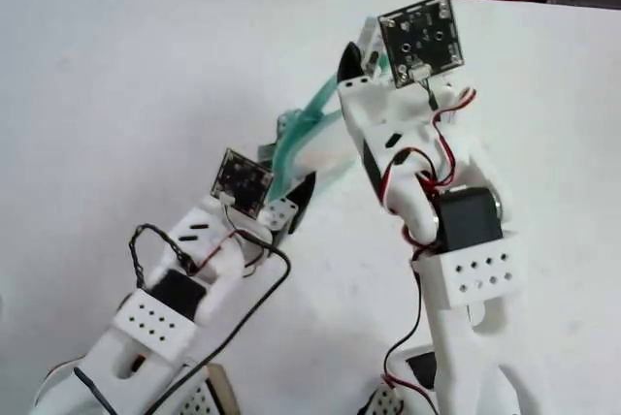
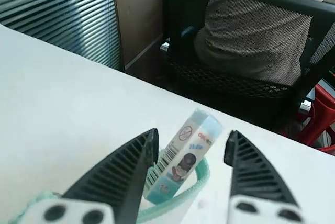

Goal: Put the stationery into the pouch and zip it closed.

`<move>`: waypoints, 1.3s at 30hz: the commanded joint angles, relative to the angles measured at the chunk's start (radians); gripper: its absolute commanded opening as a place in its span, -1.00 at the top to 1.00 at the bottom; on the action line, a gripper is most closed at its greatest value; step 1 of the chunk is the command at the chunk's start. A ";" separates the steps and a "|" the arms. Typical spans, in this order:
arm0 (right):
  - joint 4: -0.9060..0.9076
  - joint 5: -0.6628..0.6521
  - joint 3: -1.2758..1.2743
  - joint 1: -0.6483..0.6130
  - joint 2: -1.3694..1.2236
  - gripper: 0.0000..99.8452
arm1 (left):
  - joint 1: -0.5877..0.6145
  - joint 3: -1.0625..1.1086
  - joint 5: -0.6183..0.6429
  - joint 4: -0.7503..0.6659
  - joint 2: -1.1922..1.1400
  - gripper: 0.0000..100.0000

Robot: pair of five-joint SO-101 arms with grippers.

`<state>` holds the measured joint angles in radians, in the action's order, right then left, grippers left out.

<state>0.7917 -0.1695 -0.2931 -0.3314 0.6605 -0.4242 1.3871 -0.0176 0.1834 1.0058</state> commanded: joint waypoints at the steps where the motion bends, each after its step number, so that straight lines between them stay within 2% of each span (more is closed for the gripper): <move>1: 0.002 0.009 0.064 0.004 -0.013 0.62 | 0.007 -0.011 0.008 -0.002 0.004 0.66; 4: 0.012 0.008 0.063 0.001 -0.062 0.64 | 0.007 -0.011 0.008 -0.002 0.004 0.66; 9: 0.028 0.008 0.078 -0.019 -0.099 0.97 | 0.008 -0.011 0.008 0.002 0.004 0.66; 14: 0.101 0.008 0.109 -0.016 -0.139 0.97 | 0.008 -0.011 0.008 -0.002 0.004 0.66; 18: 0.136 0.015 0.267 -0.013 -0.099 0.96 | 0.008 -0.012 0.008 -0.002 0.004 0.66; 22: 0.134 0.015 0.414 -0.019 -0.163 0.96 | 0.008 -0.012 0.008 -0.002 0.004 0.66; 25: 0.240 0.015 0.499 -0.045 -0.214 0.96 | 0.008 -0.012 0.008 0.000 0.004 0.66; 28: 0.429 0.005 0.580 -0.122 -0.222 0.94 | 0.008 -0.012 0.008 -0.002 0.004 0.66; 33: 0.636 -0.152 0.689 -0.249 -0.262 0.58 | 0.008 -0.012 0.008 -0.002 0.004 0.66; 39: 0.811 -0.325 0.747 -0.248 -0.372 0.66 | 0.008 -0.008 0.008 -0.002 0.004 0.66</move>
<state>1.5466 -0.4181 0.4081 -0.5815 0.3138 -0.4227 1.3871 -0.0176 0.1834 1.0058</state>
